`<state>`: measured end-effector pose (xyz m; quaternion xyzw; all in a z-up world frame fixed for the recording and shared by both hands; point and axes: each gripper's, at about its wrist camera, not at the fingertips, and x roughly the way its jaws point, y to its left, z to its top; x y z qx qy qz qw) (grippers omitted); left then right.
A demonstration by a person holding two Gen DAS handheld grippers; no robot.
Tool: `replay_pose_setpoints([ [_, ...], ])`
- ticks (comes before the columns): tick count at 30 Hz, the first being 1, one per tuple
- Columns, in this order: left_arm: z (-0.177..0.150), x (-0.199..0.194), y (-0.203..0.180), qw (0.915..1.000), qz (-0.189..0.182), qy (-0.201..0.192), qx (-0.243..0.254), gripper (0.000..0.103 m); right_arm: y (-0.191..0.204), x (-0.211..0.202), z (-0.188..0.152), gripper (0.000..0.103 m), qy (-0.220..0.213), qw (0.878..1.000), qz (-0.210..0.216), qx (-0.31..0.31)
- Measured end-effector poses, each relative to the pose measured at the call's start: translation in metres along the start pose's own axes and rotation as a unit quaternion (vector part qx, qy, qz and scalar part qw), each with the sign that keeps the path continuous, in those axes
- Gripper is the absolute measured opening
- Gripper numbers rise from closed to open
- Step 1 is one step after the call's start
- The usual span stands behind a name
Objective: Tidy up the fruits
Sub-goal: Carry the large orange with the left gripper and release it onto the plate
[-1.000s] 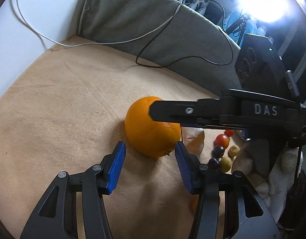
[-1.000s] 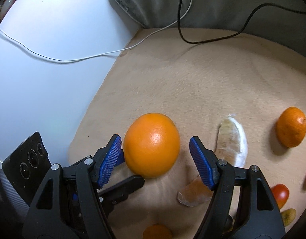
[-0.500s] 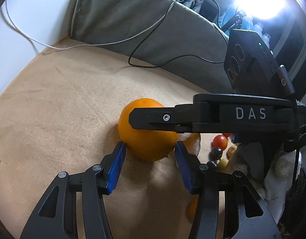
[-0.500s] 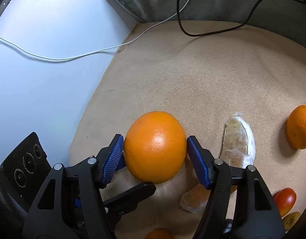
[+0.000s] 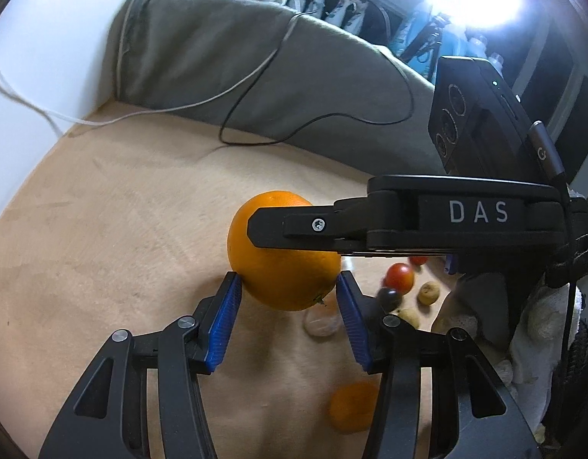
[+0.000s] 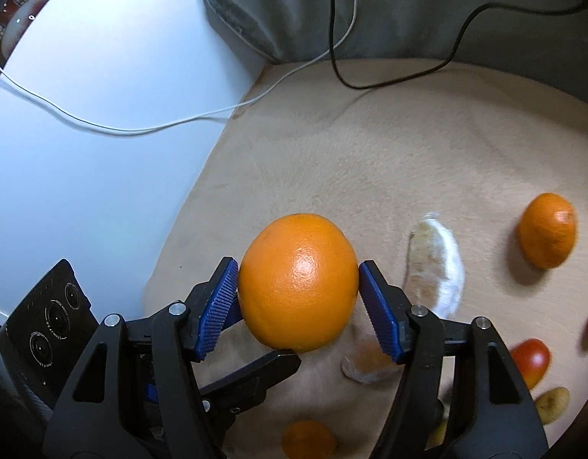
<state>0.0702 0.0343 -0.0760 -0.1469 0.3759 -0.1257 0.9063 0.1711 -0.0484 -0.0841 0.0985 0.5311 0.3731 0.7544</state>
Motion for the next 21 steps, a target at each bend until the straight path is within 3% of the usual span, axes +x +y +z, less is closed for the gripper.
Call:
replay_pose_setpoints([
  [21,0.012,0.022,-0.096,0.9953,-0.06,0.005,0.076,0.051,-0.054,-0.113,-0.029,0.068,-0.072,0.995,-0.048,0.039],
])
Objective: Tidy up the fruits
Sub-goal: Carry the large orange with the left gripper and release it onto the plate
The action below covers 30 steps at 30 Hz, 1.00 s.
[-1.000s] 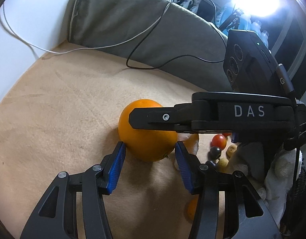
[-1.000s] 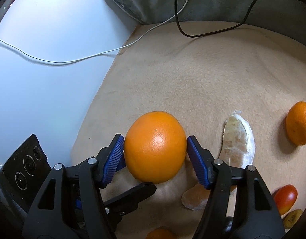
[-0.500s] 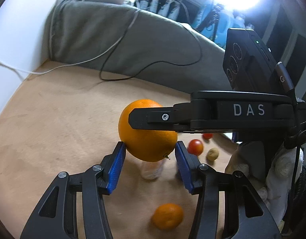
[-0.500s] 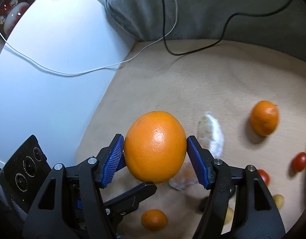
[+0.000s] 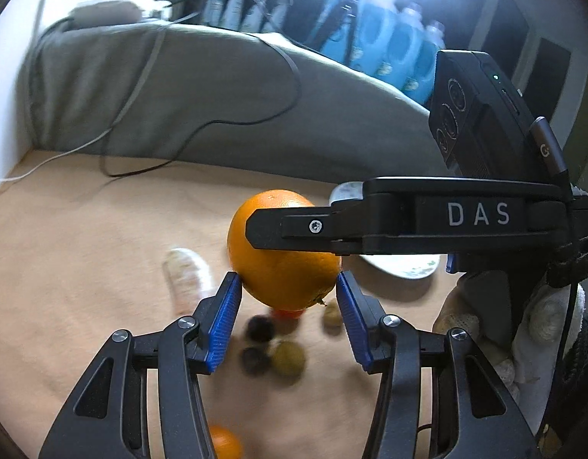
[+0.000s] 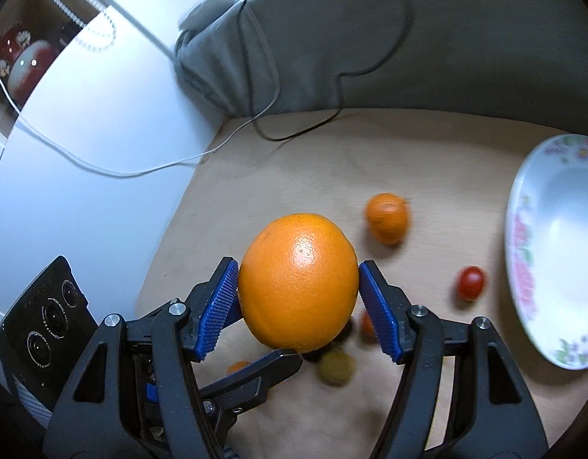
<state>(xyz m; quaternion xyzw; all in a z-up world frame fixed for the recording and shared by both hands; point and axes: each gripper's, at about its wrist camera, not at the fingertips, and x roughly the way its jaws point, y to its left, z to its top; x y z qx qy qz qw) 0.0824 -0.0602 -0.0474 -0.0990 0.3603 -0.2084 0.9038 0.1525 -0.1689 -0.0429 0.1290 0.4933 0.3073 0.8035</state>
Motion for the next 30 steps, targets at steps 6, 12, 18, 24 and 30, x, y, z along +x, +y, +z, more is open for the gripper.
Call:
replay_pose_setpoints([
  [6,0.007,0.019,-0.031,0.9994,-0.022,0.011,0.023,0.051,-0.035,-0.032,-0.006,0.068,-0.022,0.999,-0.018,0.026],
  [12,0.01,0.043,-0.064,0.9975,-0.045,0.028,0.046,0.051,-0.076,-0.06,-0.016,0.068,-0.038,0.997,-0.035,0.056],
  [18,0.015,0.066,-0.088,0.9952,-0.059,0.045,0.063,0.051,-0.111,-0.077,-0.024,0.068,-0.049,0.994,-0.047,0.085],
  [24,0.013,0.076,-0.1,0.9937,-0.065,0.058,0.07,0.05,-0.125,-0.076,-0.024,0.068,-0.05,0.992,-0.057,0.102],
  [30,0.023,0.078,-0.103,0.9939,-0.061,0.05,0.076,0.05,-0.137,-0.086,-0.022,0.068,-0.076,0.987,-0.084,0.117],
])
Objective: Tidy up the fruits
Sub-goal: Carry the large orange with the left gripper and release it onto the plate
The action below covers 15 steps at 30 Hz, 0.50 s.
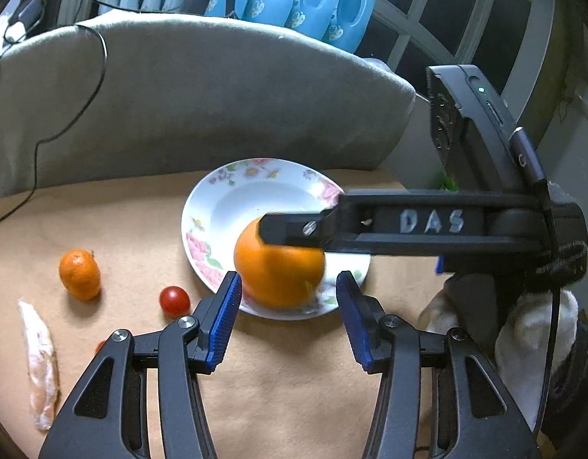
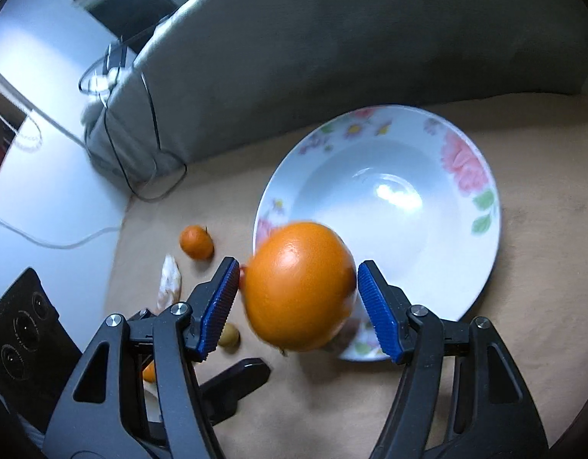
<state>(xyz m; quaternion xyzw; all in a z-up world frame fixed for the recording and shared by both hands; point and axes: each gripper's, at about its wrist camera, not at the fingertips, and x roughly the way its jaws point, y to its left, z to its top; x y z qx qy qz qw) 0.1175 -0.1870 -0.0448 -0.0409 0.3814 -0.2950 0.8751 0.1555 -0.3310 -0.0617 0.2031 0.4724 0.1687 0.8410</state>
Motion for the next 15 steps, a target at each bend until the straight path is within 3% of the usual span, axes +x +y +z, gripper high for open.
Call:
replay_pose_setpoints([
  [7,-0.002,-0.008,0.005,0.9999,0.016,-0.003,-0.001,0.051,0.014,-0.03,0.005,0.069,-0.062,0.996,-0.038,-0.043],
  [15,-0.009,-0.021,0.016,0.9992,0.038,-0.006,-0.008,0.055,0.033,-0.044,-0.008,0.083,-0.093,0.989,-0.064,-0.097],
])
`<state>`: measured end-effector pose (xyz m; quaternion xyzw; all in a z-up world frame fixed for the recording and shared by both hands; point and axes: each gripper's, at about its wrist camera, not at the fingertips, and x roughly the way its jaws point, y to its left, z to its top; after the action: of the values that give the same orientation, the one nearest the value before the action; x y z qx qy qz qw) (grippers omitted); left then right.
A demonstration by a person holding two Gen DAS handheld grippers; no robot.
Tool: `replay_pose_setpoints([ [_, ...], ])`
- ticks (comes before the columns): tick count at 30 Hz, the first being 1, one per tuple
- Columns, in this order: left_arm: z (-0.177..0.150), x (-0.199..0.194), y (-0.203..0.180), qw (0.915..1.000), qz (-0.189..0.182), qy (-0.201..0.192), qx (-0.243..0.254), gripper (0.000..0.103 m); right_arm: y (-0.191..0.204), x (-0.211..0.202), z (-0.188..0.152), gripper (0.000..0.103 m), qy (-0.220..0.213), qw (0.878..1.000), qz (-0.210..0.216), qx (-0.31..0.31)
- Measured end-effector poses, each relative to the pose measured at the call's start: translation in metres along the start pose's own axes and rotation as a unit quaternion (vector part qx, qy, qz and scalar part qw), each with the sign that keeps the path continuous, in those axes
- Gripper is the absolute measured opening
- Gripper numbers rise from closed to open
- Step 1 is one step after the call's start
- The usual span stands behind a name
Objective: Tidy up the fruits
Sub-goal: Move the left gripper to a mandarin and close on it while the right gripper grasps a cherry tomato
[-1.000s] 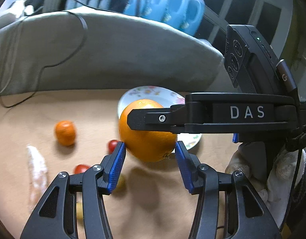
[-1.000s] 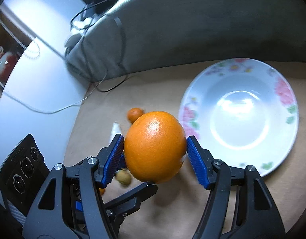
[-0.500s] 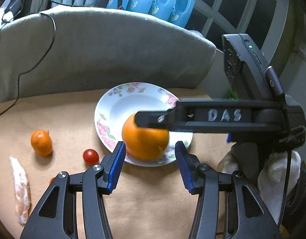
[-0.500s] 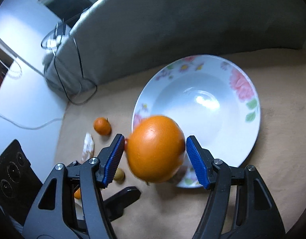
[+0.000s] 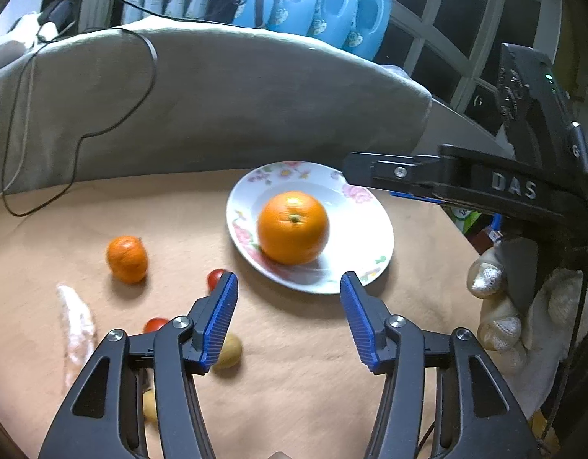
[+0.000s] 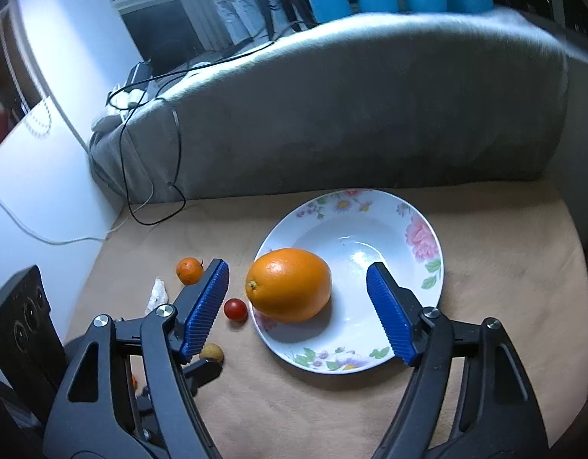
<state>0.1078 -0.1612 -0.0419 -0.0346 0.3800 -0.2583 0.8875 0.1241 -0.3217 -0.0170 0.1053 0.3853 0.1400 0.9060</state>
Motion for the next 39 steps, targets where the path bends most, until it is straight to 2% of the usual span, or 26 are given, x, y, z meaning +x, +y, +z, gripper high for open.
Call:
replay_pose_setpoints([
  [2,-0.002,-0.006,0.005,1.0,0.005,-0.001,-0.003,0.055,0.004,-0.003,-0.003,0.09,-0.006,1.0,-0.001,-0.008],
  [4,-0.005,-0.012,0.011,1.0,0.008,-0.002,-0.004,0.055,0.009,-0.006,-0.005,0.09,-0.01,1.0,-0.001,-0.016],
  [6,-0.007,-0.02,0.018,0.9998,0.019,-0.002,-0.005,0.06,0.015,-0.008,-0.007,0.09,-0.012,1.0,-0.001,-0.023],
  [18,-0.03,-0.057,0.062,0.9964,0.075,-0.008,-0.037,0.06,0.041,-0.007,-0.018,0.09,-0.012,0.999,0.01,-0.052],
  [28,-0.054,-0.087,0.084,0.9938,0.1,-0.015,-0.047,0.06,0.066,0.006,-0.027,0.09,0.007,0.996,0.025,-0.09],
  [37,-0.081,-0.1,0.093,0.9921,0.112,0.0,-0.057,0.06,0.094,0.033,-0.039,0.09,0.038,0.988,0.035,-0.145],
  [39,-0.088,-0.101,0.094,0.9917,0.112,0.003,-0.062,0.055,0.1,0.041,-0.044,0.09,0.049,0.986,0.037,-0.156],
])
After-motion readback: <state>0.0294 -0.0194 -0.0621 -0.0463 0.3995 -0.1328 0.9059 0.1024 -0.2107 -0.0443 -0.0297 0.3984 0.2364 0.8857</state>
